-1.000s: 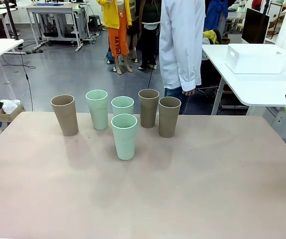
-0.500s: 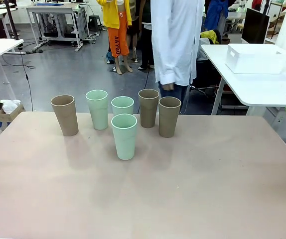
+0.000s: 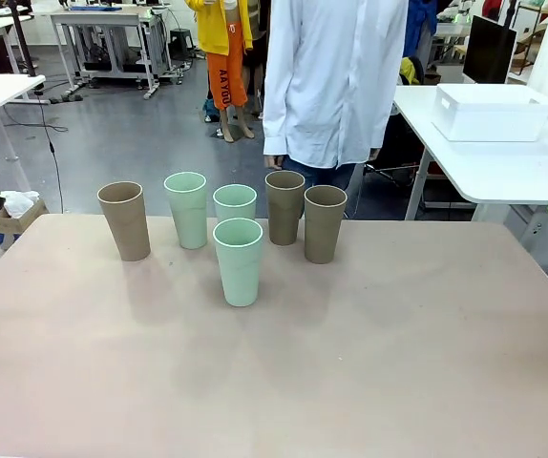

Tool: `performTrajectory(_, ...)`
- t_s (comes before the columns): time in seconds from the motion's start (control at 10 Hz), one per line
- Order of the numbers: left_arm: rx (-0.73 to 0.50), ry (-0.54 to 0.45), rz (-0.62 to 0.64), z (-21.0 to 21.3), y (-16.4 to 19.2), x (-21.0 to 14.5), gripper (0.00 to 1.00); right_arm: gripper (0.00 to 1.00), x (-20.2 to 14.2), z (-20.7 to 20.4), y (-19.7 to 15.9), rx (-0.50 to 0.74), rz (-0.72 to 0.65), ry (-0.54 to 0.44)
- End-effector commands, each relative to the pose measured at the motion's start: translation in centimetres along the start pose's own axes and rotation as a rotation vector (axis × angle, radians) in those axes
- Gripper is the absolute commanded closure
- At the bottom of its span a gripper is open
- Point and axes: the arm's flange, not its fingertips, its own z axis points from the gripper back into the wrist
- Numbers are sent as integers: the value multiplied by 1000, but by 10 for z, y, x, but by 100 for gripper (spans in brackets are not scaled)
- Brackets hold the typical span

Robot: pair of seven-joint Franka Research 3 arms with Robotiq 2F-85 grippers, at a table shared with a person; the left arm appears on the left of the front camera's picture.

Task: Stack the cups and store them in the basket.
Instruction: Pick up two Reusable plastic cups , one in each hand.

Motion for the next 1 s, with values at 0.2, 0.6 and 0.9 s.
performTrajectory(0.2, 0, -27, -21, 0, 3, 1, 0, 0, 1, -1, -4, 4, 24, -28)
performTrajectory(0.6, 0, -27, -21, 0, 3, 1, 0, 0, 1, -1, -4, 4, 24, -28)
performTrajectory(0.9, 0, -27, -21, 0, 3, 1, 0, 0, 1, -1, -4, 4, 24, -28)
